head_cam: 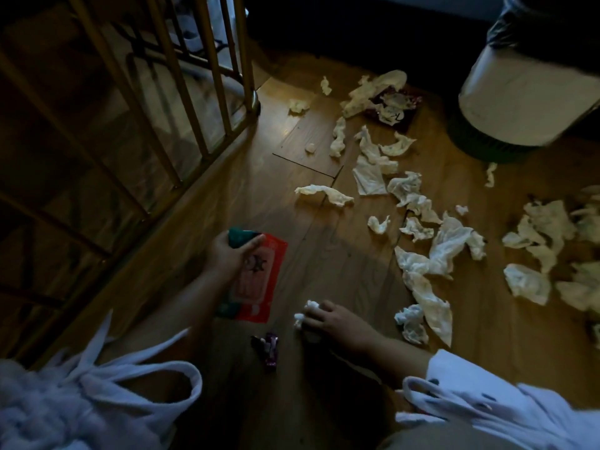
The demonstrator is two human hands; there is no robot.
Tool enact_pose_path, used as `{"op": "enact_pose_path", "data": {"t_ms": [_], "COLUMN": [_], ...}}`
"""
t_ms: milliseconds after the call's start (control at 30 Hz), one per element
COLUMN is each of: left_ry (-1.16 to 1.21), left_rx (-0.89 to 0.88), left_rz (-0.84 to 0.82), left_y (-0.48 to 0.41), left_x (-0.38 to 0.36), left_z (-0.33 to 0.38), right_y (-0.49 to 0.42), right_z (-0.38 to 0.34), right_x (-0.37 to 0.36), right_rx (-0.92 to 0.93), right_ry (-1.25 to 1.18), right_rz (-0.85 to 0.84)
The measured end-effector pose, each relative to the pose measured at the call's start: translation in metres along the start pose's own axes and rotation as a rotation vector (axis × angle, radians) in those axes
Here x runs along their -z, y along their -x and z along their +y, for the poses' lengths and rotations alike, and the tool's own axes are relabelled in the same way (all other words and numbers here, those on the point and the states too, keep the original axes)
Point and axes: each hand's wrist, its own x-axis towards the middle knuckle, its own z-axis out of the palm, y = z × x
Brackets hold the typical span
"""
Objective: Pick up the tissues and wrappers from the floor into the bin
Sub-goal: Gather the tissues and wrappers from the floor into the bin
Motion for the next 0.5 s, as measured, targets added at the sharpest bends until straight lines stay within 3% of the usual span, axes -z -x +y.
{"op": "enact_pose_path", "data": {"t_ms": [133,200,267,367,433,500], "left_ry": [0.067,0.052,0.044,0.044,0.048,0.070], "left_rx": [0.030,0.061,0.109,0.131,0.153,0.160], "left_rz": [0.041,0.082,0.113,0.131,0.135,0.120], "left_y": [0.002,0.004,0.003,0.000,0.000,0.003], "left_x": [0.007,0.011,0.019,0.033,0.039,0.035], "left_z": [-0.004,-0.003,-0.005,-0.009,-0.011,-0.009], "right_y": [0.000,-0.008,-0.021,-0.041,-0.045,-0.043], "right_z": [0.005,-0.001,-0.015,-0.039,-0.046,-0.043], "right_x": [0.023,0.029,0.027,0.014,0.006,0.003], "right_rx": [-0.267,-0.237,-0.101,0.106,0.146,0.081], "right_ry": [-0.292,-0.270,-0.261,-0.079,0.015,-0.014], "right_rz": [0.159,0.194,0.070,-0.243,-0.369,-0.366]}}
